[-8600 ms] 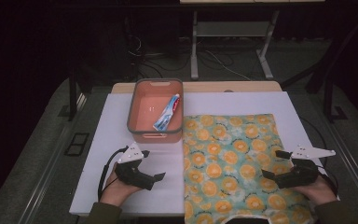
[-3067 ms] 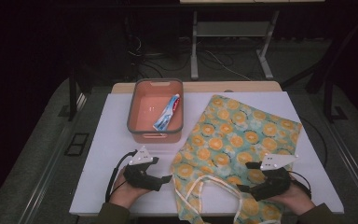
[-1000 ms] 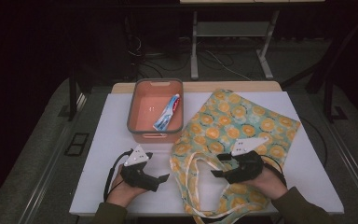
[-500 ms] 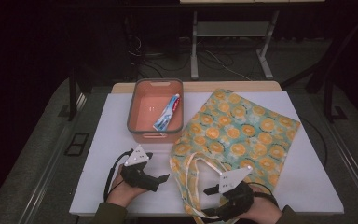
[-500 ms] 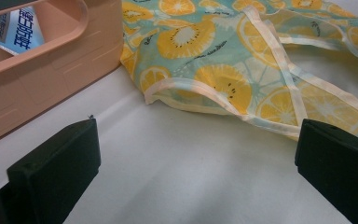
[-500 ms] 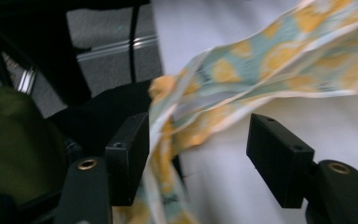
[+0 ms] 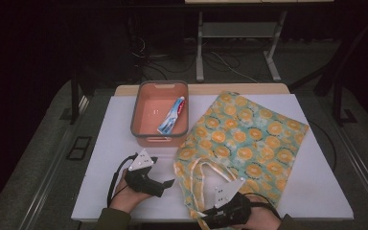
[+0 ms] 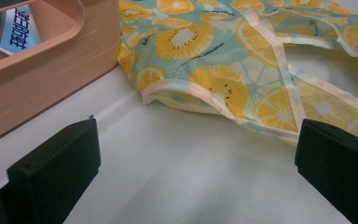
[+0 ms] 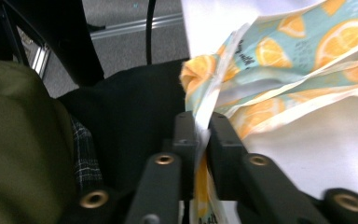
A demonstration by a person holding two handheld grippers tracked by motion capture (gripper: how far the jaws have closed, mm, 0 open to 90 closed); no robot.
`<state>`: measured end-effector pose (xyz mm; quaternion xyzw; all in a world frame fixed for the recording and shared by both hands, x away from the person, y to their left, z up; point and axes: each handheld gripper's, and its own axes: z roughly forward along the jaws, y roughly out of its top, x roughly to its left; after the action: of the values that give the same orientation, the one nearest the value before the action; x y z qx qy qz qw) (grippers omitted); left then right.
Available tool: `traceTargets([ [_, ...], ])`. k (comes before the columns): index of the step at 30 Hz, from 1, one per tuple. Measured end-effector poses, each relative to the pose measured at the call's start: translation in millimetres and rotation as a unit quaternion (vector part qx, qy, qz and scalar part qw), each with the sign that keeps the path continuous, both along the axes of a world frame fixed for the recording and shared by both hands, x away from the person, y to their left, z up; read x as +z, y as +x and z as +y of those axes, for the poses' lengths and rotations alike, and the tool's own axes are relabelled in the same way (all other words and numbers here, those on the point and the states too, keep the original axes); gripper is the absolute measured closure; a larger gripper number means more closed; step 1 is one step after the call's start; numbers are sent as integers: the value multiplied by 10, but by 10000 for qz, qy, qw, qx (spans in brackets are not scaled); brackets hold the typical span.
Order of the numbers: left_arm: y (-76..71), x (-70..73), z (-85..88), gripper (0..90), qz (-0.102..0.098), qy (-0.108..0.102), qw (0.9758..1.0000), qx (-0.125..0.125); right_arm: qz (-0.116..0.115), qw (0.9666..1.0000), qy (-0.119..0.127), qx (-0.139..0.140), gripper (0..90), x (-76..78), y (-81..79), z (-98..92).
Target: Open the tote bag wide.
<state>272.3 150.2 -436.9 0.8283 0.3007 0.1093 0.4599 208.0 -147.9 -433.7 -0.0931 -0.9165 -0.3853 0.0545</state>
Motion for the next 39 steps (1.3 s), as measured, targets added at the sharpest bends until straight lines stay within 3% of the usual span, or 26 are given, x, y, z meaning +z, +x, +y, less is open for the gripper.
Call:
traceTargets([
  [8, 1, 1, 2, 0, -7, 10, 10000, 16, -231, 9979, 415, -441, 878, 252, 177, -224],
  [11, 3, -2, 3, 0, -2, 15, 10000, 21, -344, 9937, 615, -874, 880, 372, 353, -407],
  [12, 4, -2, 2, 0, 0, 23, 10000, 21, -344, 9937, 615, -874, 880, 372, 353, -407],
  [18, 7, -4, 2, 0, 4, 28, 10000, 26, -475, 9855, 771, -1438, 883, 469, 618, -670],
  [22, 9, -7, 2, 0, 6, 32, 10000, 29, -594, 9765, 881, -1877, 883, 542, 811, -859],
  [25, 11, -9, 1, 0, 9, 43, 10000, 31, -684, 9674, 863, -2279, 882, 561, 960, -1000],
  [30, 14, -12, 3, 0, 14, 36, 10000, 37, -722, 9471, 728, -3041, 883, 488, 1255, -1276],
  [34, 15, -14, 1, 0, 13, 43, 10000, 32, -630, 9332, 579, -3490, 882, 386, 1435, -1443],
  [39, 18, -18, 0, 0, 24, 58, 10000, 33, -431, 9243, 361, -3774, 882, 209, 1603, -1532],
])
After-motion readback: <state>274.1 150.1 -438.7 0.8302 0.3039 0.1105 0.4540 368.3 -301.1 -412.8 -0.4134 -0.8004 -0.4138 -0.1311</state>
